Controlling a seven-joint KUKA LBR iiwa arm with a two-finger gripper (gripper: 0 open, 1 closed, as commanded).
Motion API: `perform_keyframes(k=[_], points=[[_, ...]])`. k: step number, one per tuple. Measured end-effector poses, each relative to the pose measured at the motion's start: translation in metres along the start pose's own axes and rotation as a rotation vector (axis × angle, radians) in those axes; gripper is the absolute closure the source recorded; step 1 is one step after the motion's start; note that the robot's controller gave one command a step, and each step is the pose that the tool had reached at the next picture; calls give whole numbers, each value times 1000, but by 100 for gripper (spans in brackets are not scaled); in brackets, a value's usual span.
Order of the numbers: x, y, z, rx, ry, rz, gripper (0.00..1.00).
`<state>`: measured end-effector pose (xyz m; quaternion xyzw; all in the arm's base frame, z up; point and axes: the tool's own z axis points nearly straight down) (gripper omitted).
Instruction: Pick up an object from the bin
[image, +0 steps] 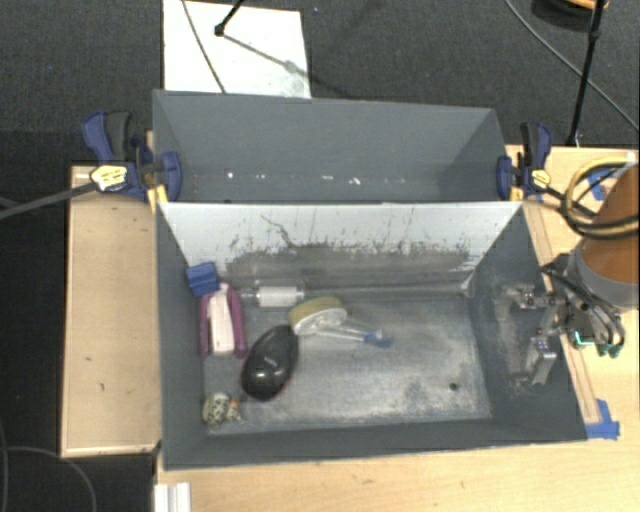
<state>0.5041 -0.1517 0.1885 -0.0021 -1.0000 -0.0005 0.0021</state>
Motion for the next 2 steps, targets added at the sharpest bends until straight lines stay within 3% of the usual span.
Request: perform_keyframes(k=[1,2], points=[[18,18,60,-1,0,-94,0],[-7,106,95,-4,-5,-183,0]])
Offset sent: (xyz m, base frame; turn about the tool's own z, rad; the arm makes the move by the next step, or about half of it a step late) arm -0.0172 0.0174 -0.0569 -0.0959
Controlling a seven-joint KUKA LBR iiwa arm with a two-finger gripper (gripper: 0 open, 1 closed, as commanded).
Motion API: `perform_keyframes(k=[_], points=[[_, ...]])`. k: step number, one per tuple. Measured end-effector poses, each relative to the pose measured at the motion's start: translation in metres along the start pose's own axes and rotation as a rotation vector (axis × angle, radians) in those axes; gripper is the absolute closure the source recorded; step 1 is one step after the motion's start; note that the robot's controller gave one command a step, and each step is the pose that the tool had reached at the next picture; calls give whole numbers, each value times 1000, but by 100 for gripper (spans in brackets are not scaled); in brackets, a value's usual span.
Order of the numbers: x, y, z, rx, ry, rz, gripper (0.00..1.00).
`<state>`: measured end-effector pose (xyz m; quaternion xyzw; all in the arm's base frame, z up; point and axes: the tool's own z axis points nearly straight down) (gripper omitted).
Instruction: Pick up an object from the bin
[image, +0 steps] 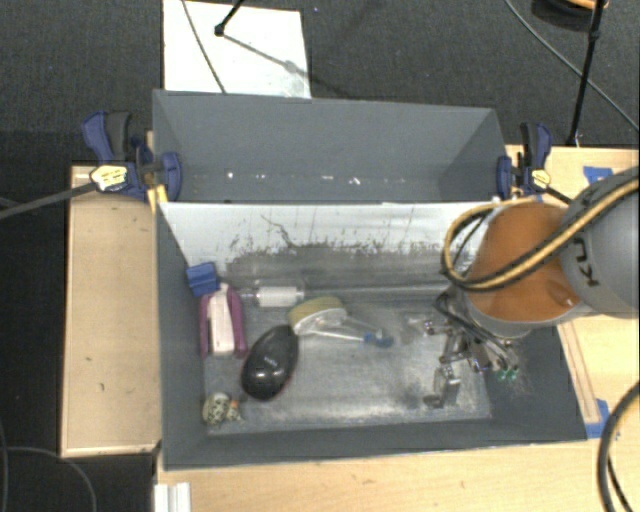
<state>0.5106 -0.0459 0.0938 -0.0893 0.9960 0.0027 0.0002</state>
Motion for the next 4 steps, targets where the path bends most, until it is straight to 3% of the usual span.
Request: perform_keyframes(k=[1,2,3,4], points=[[-74,87,-7,3,-8,-131,0],[-92,81,25,6,-5,-119,0],[-92,81,24,6,-5,-124,100],[-94,67,-132,8,-12,-97,100]])
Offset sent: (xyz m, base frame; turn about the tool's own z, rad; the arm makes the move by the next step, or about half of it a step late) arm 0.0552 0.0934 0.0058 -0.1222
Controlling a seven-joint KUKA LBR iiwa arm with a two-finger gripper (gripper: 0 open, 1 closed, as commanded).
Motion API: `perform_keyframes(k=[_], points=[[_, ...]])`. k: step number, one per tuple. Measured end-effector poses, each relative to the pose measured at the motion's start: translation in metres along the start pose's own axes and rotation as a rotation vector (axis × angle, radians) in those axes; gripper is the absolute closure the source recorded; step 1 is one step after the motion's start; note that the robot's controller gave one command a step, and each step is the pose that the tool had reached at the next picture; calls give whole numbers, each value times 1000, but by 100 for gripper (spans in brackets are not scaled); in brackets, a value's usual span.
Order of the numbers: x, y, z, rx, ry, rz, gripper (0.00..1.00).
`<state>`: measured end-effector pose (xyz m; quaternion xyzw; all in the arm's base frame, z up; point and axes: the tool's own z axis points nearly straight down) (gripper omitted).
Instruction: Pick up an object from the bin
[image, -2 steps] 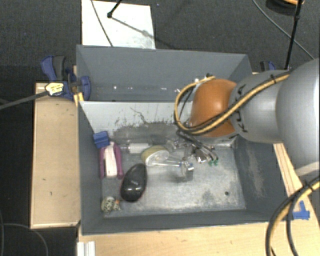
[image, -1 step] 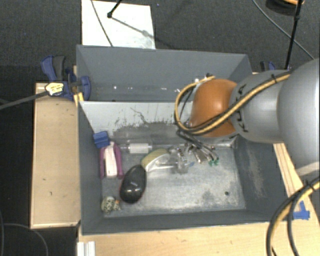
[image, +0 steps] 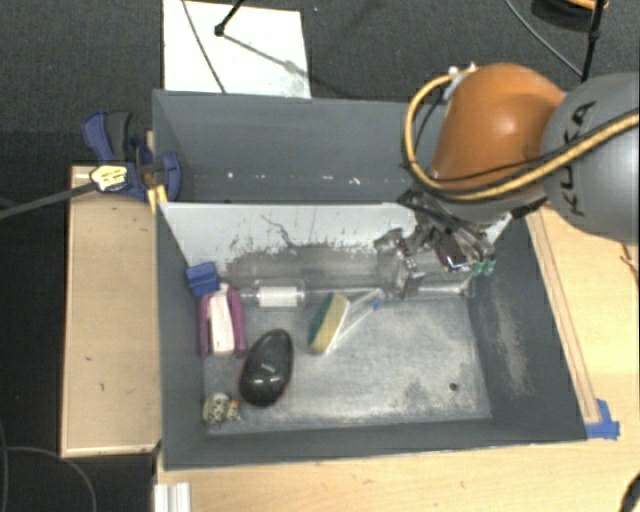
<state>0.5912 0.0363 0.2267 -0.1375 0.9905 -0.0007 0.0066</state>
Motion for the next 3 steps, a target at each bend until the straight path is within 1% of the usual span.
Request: perform_keyframes(k=[1,2,3], points=[[3,8,24,-3,12,-20,100],[3,8,23,-3,10,-21,0],[13,-5,161,-5,18,-31,0]])
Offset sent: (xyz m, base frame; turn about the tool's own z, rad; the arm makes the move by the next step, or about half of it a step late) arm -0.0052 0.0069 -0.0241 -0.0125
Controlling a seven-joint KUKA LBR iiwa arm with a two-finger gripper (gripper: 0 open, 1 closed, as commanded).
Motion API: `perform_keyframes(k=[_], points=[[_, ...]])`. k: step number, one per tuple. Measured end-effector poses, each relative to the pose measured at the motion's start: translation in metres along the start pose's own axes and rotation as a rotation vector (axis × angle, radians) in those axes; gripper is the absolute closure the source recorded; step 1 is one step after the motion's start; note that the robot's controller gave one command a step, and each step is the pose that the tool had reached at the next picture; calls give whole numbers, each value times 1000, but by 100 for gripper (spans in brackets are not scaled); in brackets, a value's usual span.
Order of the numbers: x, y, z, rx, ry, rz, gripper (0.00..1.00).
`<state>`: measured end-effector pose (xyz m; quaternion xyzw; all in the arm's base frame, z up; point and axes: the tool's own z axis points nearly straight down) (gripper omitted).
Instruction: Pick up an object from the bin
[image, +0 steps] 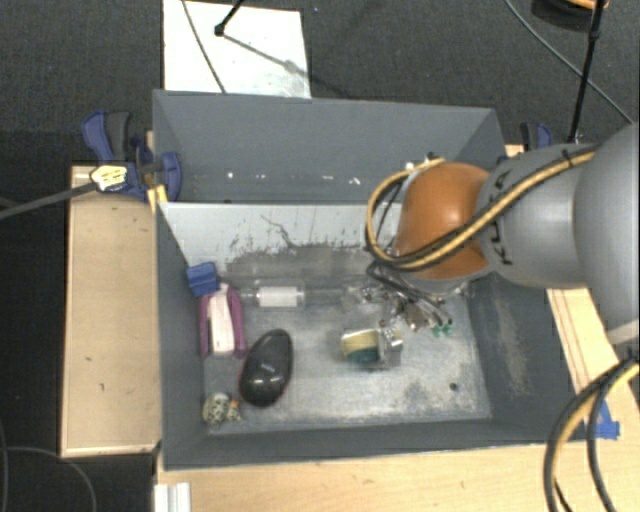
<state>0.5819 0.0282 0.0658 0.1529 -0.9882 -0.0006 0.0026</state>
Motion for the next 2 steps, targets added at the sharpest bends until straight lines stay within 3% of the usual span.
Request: perform_keyframes(k=[1,2], points=[[-2,0,-4,2,-7,-3,100],[15,13,-181,5,-15,-28,100]])
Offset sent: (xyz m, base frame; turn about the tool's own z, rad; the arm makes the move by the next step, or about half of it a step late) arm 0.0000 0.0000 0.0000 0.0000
